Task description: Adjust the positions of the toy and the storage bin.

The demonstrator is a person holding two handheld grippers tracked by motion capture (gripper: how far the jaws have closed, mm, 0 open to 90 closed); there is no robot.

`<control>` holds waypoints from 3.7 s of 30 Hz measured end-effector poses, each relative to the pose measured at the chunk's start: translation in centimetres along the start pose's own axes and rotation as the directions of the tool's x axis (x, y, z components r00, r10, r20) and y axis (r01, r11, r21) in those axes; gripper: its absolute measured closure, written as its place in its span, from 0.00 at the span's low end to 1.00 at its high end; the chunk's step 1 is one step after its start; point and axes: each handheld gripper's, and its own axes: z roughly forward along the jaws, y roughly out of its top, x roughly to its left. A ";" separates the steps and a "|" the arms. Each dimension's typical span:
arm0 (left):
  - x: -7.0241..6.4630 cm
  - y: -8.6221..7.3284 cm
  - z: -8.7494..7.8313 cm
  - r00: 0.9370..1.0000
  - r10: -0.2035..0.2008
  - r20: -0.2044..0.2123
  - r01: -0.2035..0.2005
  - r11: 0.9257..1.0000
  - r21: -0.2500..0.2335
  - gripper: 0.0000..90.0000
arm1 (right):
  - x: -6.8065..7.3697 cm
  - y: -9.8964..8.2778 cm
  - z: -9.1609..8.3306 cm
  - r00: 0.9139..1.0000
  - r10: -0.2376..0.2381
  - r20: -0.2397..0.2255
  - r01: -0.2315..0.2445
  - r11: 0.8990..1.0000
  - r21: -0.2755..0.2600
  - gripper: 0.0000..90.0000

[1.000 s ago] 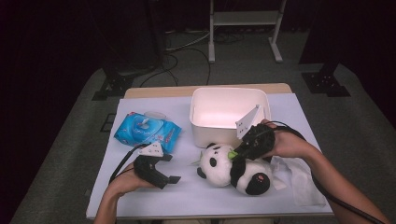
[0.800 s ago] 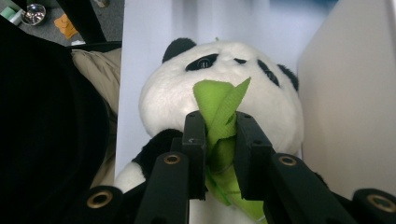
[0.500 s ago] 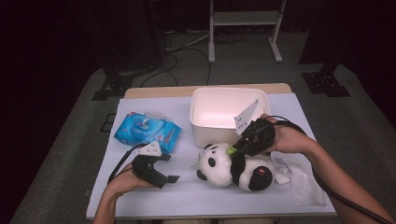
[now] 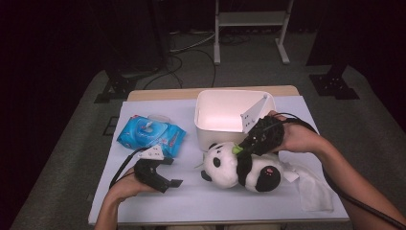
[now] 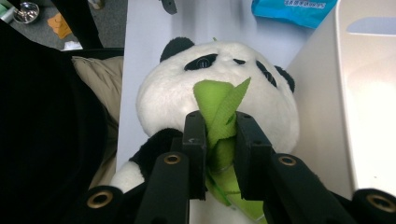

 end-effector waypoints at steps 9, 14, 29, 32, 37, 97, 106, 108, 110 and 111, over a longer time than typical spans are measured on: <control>0.1 -0.1 0.0 1.000 -0.007 0.000 0.007 1.000 0.002 0.10 | 0.1 1.0 -1.3 1.000 -0.021 0.018 0.021 1.000 -0.004 0.84; 0.1 -0.2 -0.1 1.000 -0.011 -0.002 0.011 1.000 -0.001 0.10 | 0.1 1.6 -2.1 0.999 -0.034 0.032 0.034 0.999 -0.010 0.84; 0.3 -0.4 -0.1 1.000 -0.018 -0.001 0.018 1.000 0.002 0.10 | 0.0 3.6 -4.2 0.996 -0.053 0.072 0.055 0.998 -0.025 0.84; 0.3 -0.4 -0.2 1.000 -0.023 0.000 0.023 1.000 -0.003 0.10 | 0.0 3.8 -4.7 0.995 -0.057 0.079 0.059 0.998 -0.029 0.84; 0.4 -0.4 -0.3 1.000 -0.019 -0.005 0.019 1.000 -0.006 0.10 | -0.1 4.5 -5.8 0.993 -0.063 0.101 0.066 0.997 -0.028 0.84; 1.4 -1.2 -0.4 0.999 -0.054 -0.001 0.054 0.999 -0.009 0.10 | -11.9 6.7 -8.0 0.991 0.040 0.129 -0.038 0.999 -0.022 0.84; 1.6 -1.2 -0.3 0.998 -0.056 0.002 0.056 0.998 -0.010 0.10 | -14.0 6.8 -6.6 0.991 0.066 0.113 -0.065 0.998 -0.014 0.84; 1.7 -1.3 -0.3 0.998 -0.060 0.003 0.060 0.998 -0.008 0.10 | -14.5 6.7 -6.2 0.991 0.074 0.111 -0.073 0.997 -0.015 0.84; 1.7 -1.3 -0.3 0.998 -0.057 0.004 0.057 0.998 -0.001 0.10 | -14.8 6.6 -5.7 0.990 0.085 0.115 -0.085 0.996 -0.005 0.84; 1.7 -1.3 -0.3 0.998 -0.057 0.005 0.057 0.998 -0.001 0.10 | -15.1 6.5 -5.1 0.991 0.085 0.107 -0.085 0.996 0.001 0.84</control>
